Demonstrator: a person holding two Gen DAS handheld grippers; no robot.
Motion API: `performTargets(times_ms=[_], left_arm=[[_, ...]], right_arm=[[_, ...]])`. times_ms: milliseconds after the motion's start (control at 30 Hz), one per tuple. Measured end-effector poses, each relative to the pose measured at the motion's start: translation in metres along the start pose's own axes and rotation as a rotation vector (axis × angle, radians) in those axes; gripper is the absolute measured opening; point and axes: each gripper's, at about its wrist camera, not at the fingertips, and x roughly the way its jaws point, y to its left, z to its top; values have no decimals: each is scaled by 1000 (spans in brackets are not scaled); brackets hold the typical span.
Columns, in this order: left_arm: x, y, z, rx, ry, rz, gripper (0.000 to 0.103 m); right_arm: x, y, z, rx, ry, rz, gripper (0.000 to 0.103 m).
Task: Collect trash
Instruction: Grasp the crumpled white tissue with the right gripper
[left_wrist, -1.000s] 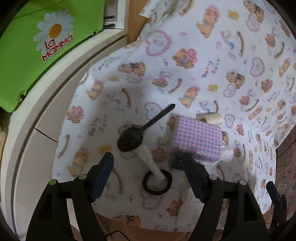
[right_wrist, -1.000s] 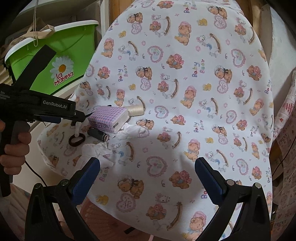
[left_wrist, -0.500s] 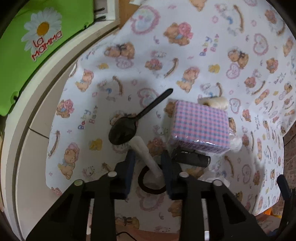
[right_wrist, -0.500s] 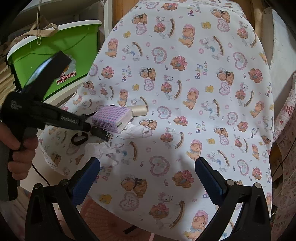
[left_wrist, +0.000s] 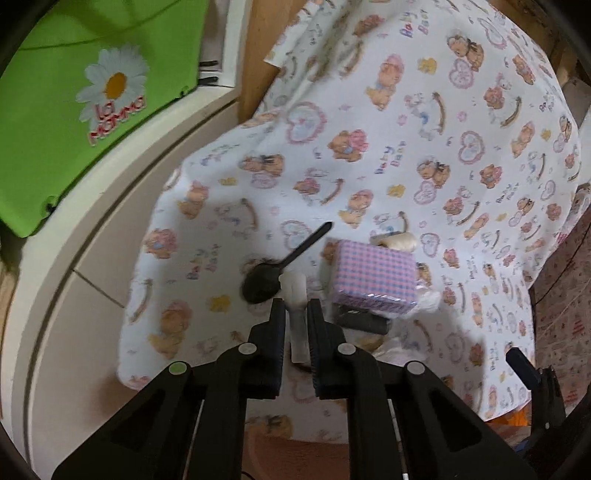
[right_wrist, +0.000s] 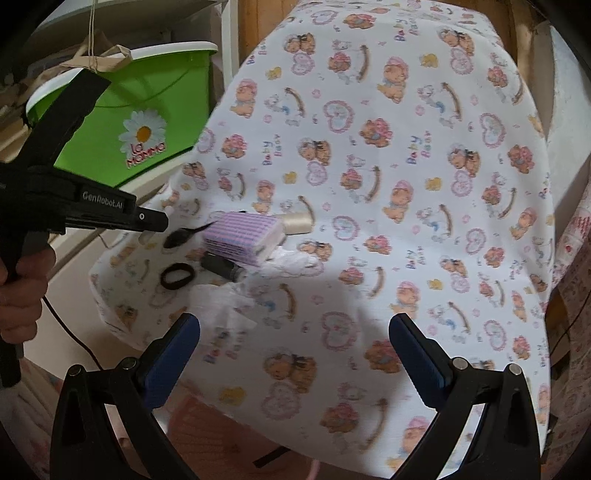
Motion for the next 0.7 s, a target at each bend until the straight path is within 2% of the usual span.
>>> performTargets(times_ms=[167,300,367,400,433,500,567,633,700], left_arm=[[-1,11,-2,-22,24,12,11],[-6,14,-9,12,11,76,11],[-10,12,-12,44,-14,138,11],[-12,12,-13,52,-25,138,11],[-13,13,-13,50,-25,122,11],[-14,17,-13,42,-26,84,11],[-14,21,-10,44,-46,105,11],[-15,24,-8,30,-66,127,11],[-16,26,-7,16,-64,109,11]], right_arm=[[8,21,0,-35,6,29,103],[22,33,0,-35,47,59,103],[28,34,-1,-13,55,78,103],[31,35,0,-2,62,90,101],[35,35,0,4,71,97,98],[42,36,1,16,97,108,76],[50,36,2,32,117,114,68],[56,35,0,53,127,138,67],[59,39,-1,50,124,141,55]])
